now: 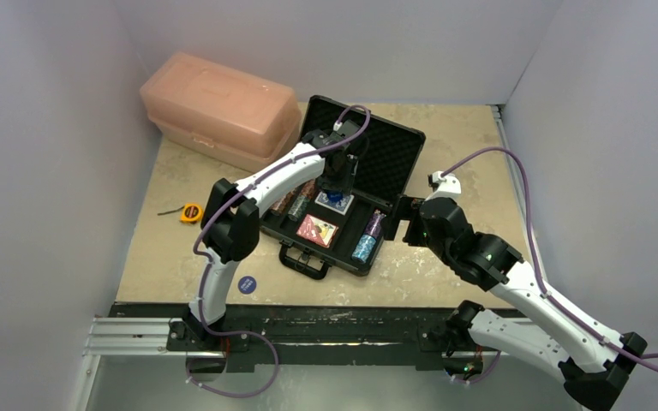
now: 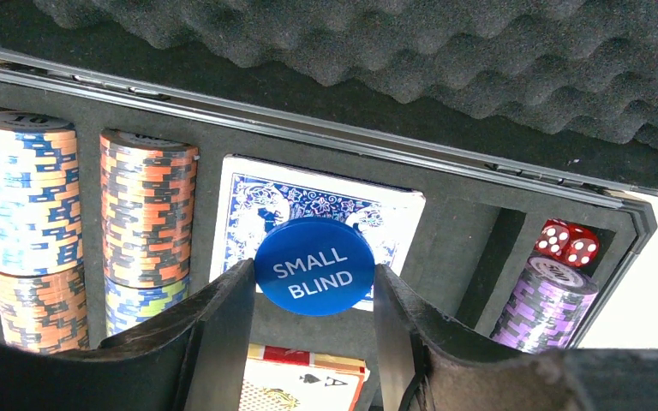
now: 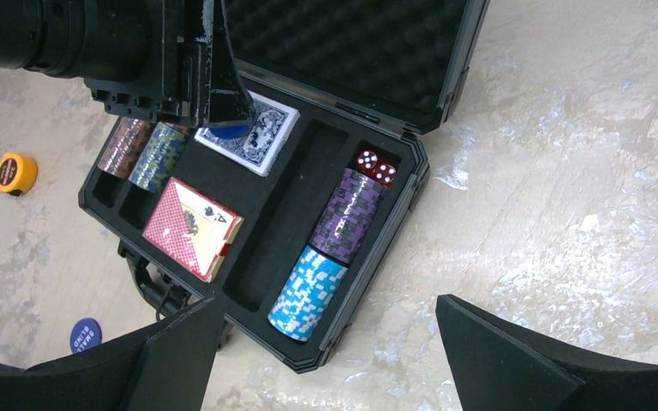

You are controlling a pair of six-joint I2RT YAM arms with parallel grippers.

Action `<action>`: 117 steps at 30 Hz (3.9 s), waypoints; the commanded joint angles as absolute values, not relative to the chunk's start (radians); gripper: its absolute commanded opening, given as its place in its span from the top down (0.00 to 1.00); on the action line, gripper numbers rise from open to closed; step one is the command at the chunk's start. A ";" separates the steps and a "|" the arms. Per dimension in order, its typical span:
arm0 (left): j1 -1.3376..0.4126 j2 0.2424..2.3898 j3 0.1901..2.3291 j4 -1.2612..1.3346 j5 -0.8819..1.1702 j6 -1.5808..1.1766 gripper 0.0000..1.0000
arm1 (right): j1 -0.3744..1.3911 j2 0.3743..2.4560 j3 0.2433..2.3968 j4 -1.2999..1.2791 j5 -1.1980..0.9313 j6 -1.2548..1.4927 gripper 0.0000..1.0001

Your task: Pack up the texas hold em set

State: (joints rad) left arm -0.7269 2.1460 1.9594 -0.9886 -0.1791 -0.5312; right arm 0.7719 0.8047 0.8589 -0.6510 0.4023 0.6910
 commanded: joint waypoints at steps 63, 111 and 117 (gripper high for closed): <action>-0.620 1.030 0.972 -1.054 -0.450 -0.780 0.00 | 0.769 0.883 0.839 -0.551 0.332 0.706 0.01; -0.615 1.030 0.568 -0.874 -0.323 -1.234 0.24 | 0.769 0.948 0.833 -0.511 0.304 0.697 0.01; -0.613 1.099 0.544 -0.811 -0.262 -1.272 0.27 | 0.770 0.961 0.842 -0.507 0.304 0.679 0.01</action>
